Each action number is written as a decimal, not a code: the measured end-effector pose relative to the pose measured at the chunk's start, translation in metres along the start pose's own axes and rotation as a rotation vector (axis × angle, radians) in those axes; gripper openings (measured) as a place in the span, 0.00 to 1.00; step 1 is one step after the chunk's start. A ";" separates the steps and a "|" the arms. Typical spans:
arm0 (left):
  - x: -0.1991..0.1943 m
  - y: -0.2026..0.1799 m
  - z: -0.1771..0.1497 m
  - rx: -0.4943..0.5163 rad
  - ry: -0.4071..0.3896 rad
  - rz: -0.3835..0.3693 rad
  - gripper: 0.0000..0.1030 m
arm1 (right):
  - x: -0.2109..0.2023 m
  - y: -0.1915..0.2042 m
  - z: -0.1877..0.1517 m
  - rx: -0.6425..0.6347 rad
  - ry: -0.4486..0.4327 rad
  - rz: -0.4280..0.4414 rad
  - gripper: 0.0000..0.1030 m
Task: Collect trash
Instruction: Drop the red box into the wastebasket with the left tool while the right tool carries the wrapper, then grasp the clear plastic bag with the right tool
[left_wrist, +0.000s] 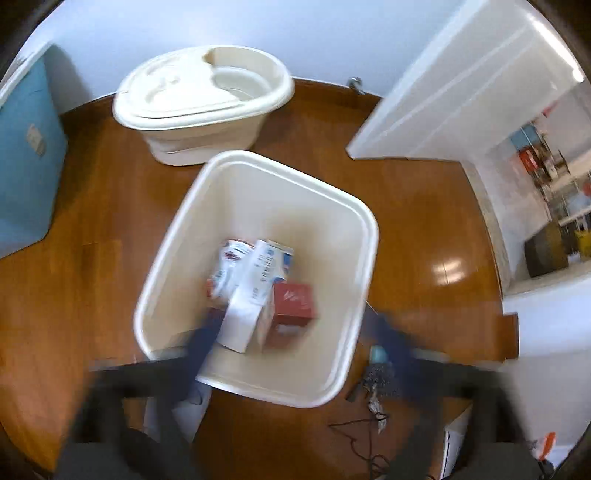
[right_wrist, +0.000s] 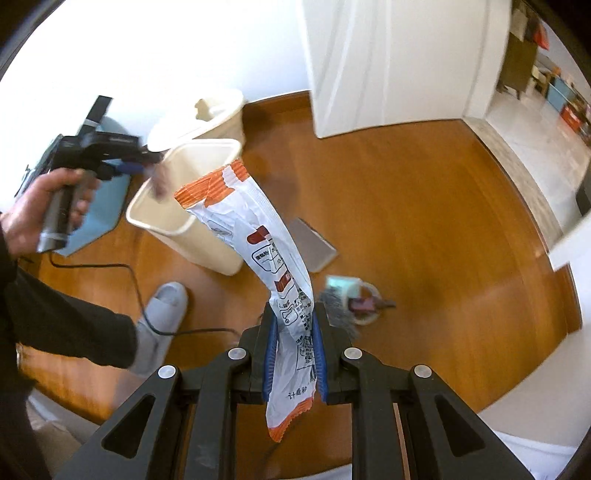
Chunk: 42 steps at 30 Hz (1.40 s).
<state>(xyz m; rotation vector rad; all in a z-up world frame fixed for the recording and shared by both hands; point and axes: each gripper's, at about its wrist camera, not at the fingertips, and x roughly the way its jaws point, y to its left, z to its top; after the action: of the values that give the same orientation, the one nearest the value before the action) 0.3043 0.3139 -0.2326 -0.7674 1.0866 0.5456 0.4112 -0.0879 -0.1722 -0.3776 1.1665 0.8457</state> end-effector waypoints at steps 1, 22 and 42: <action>-0.005 0.006 -0.002 -0.014 -0.001 0.001 0.95 | 0.002 0.009 0.007 -0.002 0.005 0.006 0.19; -0.145 0.110 0.013 -0.292 -0.145 -0.161 0.96 | 0.186 0.200 0.183 0.190 0.065 0.237 0.32; -0.111 -0.021 -0.036 0.142 -0.114 -0.116 0.96 | 0.179 -0.015 -0.046 -0.103 0.441 -0.156 0.71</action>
<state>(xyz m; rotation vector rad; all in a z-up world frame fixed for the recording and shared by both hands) 0.2572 0.2699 -0.1329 -0.6624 0.9580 0.4039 0.4180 -0.0592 -0.3555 -0.7586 1.4798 0.7051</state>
